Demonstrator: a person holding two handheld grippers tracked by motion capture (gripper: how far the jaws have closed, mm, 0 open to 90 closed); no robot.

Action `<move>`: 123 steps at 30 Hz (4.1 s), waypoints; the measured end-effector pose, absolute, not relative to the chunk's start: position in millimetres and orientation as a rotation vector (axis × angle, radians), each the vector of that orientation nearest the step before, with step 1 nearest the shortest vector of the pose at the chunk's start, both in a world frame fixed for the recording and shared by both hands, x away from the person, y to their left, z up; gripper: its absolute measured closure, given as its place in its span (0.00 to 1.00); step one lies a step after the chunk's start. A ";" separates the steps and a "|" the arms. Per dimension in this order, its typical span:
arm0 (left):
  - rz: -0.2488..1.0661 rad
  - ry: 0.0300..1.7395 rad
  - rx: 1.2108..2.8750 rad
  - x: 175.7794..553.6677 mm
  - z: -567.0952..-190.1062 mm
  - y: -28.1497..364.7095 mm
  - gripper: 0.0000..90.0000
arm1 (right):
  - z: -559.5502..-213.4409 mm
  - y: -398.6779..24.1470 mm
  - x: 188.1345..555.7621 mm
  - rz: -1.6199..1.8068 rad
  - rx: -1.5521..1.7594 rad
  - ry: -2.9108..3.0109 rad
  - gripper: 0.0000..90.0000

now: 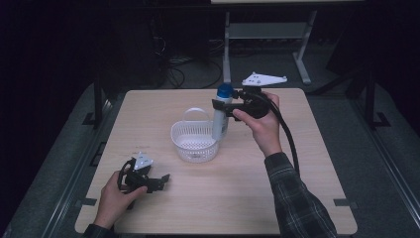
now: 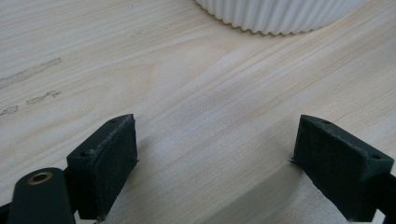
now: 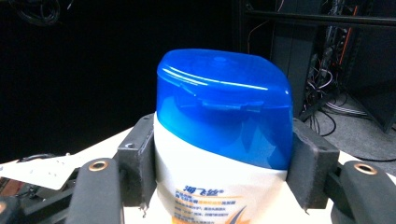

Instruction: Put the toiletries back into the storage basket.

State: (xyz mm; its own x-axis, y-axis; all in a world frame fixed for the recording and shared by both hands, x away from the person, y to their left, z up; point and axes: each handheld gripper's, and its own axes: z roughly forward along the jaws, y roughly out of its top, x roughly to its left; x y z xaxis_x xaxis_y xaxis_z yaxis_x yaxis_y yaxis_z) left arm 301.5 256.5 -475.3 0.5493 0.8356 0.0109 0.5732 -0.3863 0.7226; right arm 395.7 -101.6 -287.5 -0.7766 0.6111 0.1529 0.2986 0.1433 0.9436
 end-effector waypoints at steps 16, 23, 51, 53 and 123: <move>0.500 1.125 2.106 301.6 -475.6 256.4 0.14 | -293.3 -81.2 406.5 1.673 0.874 2.176 0.39; 0.500 1.123 2.106 301.5 -475.7 256.3 0.14 | -300.3 -75.2 410.0 1.664 0.878 2.195 0.39; 0.500 1.122 2.106 301.4 -475.6 256.3 0.14 | -331.1 -70.8 413.9 1.618 0.912 2.249 0.39; 0.498 1.121 2.108 301.4 -475.5 256.3 0.14 | -333.9 -70.3 413.9 1.608 0.915 2.258 0.39; 0.498 1.119 2.115 301.3 -475.2 256.6 0.14 | -381.8 -52.9 411.1 1.418 0.898 2.401 0.39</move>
State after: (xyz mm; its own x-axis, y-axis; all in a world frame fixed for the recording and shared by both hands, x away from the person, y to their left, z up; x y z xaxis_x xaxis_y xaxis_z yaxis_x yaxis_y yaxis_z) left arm 301.3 256.6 -475.2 0.5563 0.8308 0.0174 0.5691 -0.3961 0.7206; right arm 411.1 -52.9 -381.8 -0.7919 0.5985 0.1212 0.3951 0.3509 0.8490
